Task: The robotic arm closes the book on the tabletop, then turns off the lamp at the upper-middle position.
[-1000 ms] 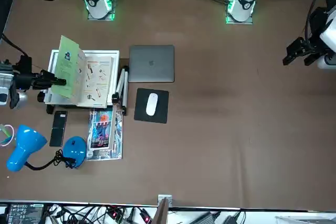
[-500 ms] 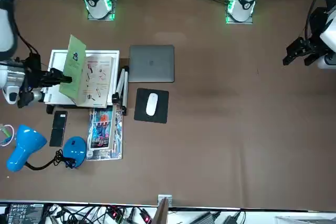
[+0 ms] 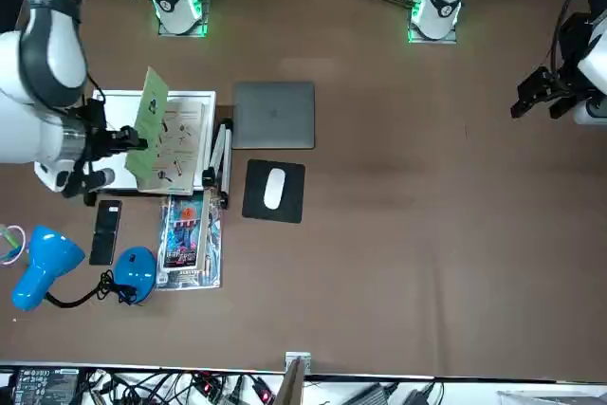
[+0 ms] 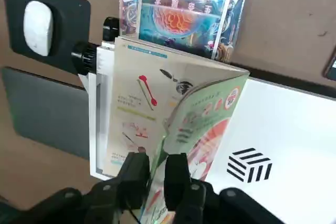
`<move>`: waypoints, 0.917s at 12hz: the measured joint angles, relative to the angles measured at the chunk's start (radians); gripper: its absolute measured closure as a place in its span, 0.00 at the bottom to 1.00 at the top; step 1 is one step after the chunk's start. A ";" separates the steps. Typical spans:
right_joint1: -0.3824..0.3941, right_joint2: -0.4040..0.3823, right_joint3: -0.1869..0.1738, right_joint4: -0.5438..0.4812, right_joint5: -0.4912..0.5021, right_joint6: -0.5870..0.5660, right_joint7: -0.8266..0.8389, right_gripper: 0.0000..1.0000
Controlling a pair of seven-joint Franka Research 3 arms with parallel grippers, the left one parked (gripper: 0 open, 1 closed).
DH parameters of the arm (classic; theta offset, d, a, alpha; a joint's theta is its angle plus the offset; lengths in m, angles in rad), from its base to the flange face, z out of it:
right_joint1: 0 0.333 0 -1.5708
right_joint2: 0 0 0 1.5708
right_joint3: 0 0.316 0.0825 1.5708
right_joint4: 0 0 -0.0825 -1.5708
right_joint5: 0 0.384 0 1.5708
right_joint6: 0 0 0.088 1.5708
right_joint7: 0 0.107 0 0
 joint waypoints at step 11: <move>0.167 0.061 0.000 0.029 -0.102 0.054 0.103 0.65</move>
